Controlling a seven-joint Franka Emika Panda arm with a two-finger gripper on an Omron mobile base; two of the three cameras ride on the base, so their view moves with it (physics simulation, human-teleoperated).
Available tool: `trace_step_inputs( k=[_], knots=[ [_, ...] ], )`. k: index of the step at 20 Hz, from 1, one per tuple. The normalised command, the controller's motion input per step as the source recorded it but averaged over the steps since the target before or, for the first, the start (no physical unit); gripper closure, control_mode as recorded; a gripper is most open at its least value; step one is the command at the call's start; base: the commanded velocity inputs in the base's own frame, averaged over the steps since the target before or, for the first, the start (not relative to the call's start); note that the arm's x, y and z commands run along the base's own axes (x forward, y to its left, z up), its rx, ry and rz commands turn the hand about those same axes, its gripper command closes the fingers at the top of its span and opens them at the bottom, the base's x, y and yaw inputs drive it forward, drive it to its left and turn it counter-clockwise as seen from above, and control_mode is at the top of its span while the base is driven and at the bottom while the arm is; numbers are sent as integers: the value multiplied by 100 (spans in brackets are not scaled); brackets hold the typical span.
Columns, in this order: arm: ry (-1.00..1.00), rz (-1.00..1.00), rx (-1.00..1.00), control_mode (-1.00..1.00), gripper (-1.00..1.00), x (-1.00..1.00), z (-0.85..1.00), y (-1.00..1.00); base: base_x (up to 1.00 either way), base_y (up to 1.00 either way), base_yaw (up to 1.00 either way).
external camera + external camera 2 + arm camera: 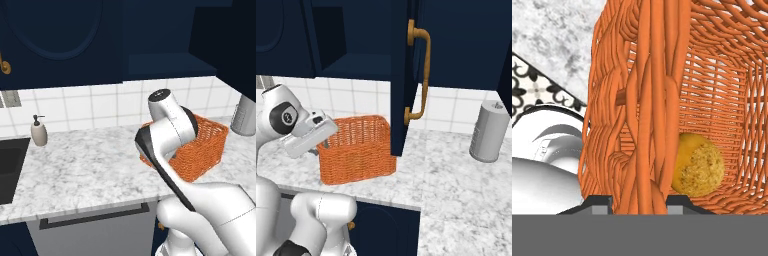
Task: Open the cabinet, pick up the bread from the cabinet and place it in the basket. Then move the basket to the dining counter.
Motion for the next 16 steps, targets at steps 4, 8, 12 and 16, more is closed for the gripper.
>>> trace_step_inputs(
  k=[4, 8, 12, 16],
  knots=[
    [0, 0, 0, -100, 100, 0, 0, 0, 0, 0, 0],
    [0, 0, 0, 100, 100, -13, 0, 13, -11, 8, 1],
    [0, 0, 0, 100, 100, 0, 0, 0, -64, 50, 8],
    [0, 0, 0, 100, 100, 0, 0, 0, -56, 81, 27]
  ],
)
